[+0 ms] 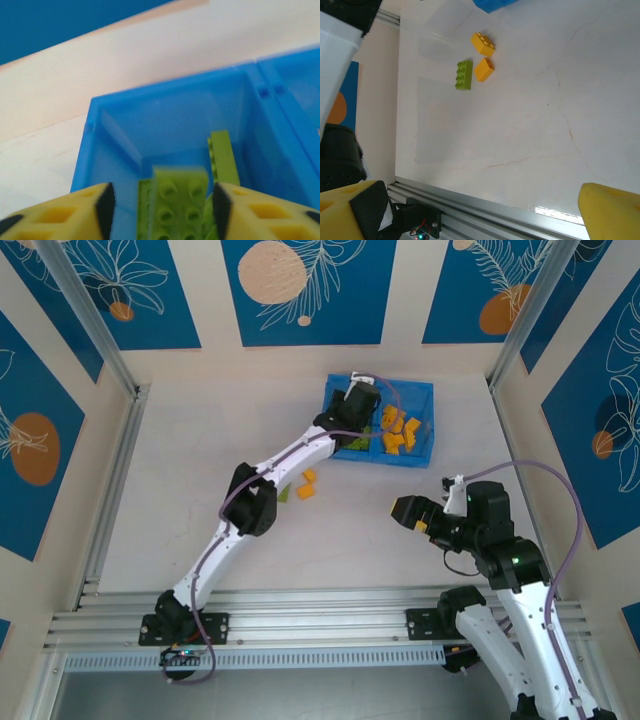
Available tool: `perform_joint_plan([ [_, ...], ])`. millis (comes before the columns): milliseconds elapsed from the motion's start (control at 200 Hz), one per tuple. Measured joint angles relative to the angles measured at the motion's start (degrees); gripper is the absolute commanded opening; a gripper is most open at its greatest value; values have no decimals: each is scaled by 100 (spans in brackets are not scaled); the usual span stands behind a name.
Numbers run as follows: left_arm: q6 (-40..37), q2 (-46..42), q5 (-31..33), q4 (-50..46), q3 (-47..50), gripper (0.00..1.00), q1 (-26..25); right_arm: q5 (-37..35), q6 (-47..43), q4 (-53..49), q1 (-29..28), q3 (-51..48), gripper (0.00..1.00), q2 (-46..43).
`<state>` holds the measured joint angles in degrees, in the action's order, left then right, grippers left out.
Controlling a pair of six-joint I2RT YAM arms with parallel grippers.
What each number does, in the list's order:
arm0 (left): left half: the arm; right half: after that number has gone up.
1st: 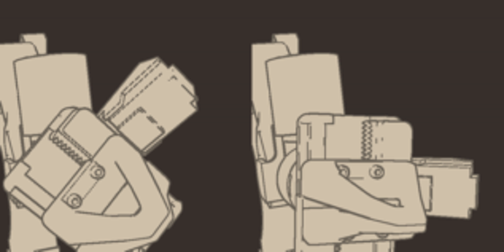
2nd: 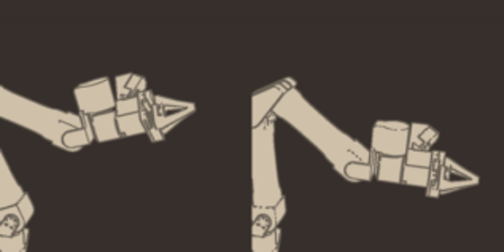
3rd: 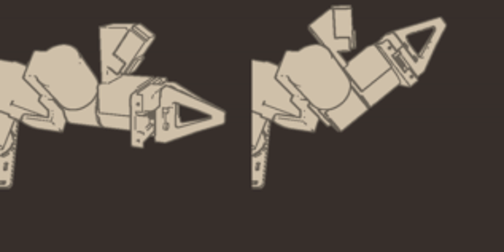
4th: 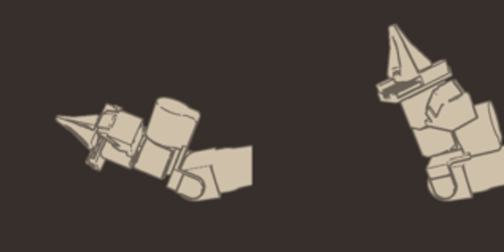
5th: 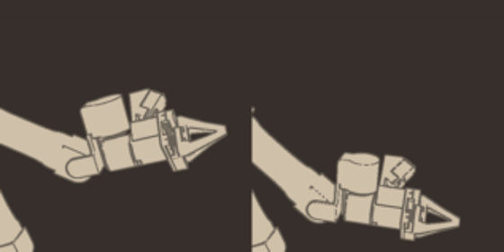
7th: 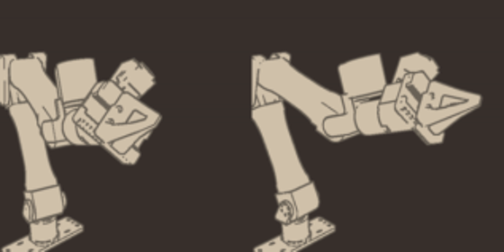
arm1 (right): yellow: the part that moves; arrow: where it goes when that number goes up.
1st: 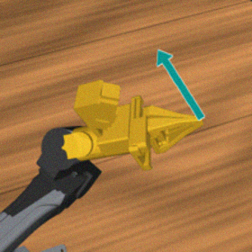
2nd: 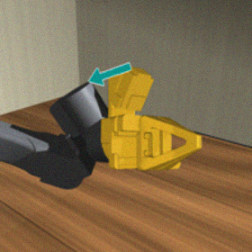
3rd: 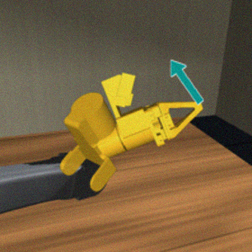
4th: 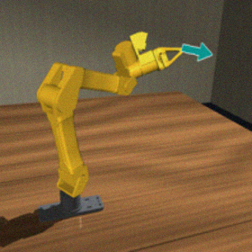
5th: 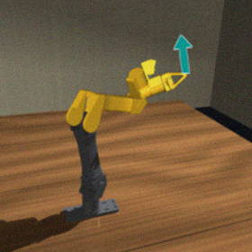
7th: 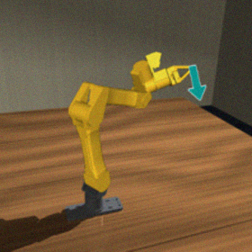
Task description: Sort the legos into containers by color
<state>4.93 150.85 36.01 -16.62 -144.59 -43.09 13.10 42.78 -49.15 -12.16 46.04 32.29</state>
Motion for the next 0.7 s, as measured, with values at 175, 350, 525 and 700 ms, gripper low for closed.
perform_joint_plan([
  [175,-85,157,-109,256,-586,81,59,-2,-42,-66,-20,153,99,17],
  [350,387,-579,-424,-85,-31,80,2,-2,-39,-111,-26,153,99,17],
  [525,879,-3154,-951,402,2959,78,-160,-4,-42,-114,-63,153,99,17],
  [700,1036,-5702,-1541,1075,5209,77,-474,-4,-151,-55,-212,153,97,57],
])
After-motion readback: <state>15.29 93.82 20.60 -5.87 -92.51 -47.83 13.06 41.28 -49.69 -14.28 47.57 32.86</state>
